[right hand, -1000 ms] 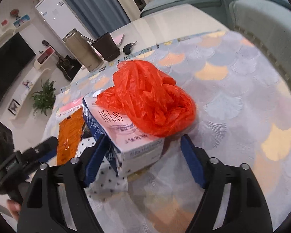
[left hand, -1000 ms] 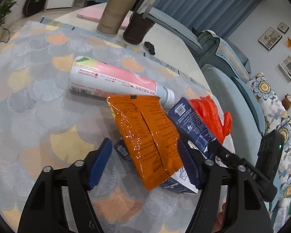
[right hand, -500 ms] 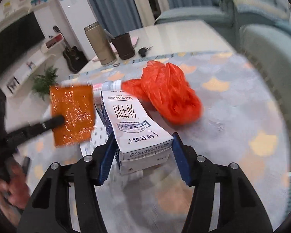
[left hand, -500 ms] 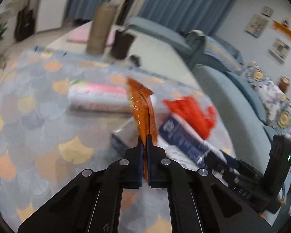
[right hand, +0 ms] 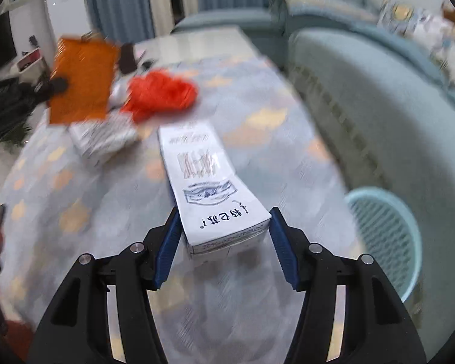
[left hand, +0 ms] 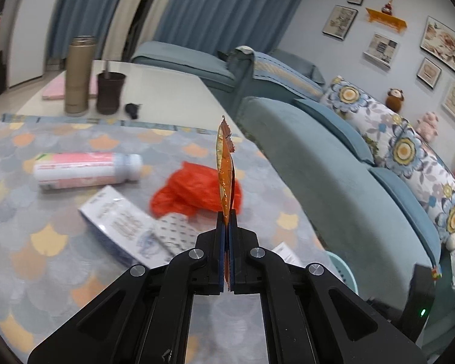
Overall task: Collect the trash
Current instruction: 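Carry the snack bag and white milk carton over the wastebasket and open both tools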
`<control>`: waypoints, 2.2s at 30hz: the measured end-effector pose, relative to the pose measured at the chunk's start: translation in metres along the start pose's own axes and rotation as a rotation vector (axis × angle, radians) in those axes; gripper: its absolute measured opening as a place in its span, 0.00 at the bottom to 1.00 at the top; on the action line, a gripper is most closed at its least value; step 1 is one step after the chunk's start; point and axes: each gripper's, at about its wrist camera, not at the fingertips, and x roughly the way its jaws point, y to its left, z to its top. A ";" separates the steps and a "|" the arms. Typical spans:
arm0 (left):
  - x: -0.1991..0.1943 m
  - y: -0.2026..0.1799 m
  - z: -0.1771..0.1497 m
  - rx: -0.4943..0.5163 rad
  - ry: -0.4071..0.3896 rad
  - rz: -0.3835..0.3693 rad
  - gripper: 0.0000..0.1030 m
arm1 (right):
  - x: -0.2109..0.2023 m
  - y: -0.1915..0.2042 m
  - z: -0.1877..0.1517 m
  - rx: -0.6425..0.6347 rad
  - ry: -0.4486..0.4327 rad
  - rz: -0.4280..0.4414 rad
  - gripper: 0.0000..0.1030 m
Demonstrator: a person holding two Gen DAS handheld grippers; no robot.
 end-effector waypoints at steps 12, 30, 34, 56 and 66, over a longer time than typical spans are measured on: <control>0.017 -0.008 -0.003 0.016 0.029 -0.012 0.00 | 0.033 0.026 0.029 -0.135 0.083 -0.003 0.75; 0.015 -0.085 -0.002 0.070 -0.008 -0.145 0.00 | -0.058 -0.049 0.038 0.083 -0.181 -0.101 0.47; 0.025 -0.128 -0.012 0.111 0.010 -0.200 0.00 | -0.086 -0.091 0.033 0.160 -0.229 -0.164 0.47; 0.145 -0.258 -0.112 0.292 0.367 -0.282 0.02 | -0.039 -0.261 -0.071 0.575 0.066 -0.303 0.48; 0.146 -0.257 -0.116 0.308 0.388 -0.300 0.22 | -0.022 -0.265 -0.064 0.604 0.080 -0.286 0.48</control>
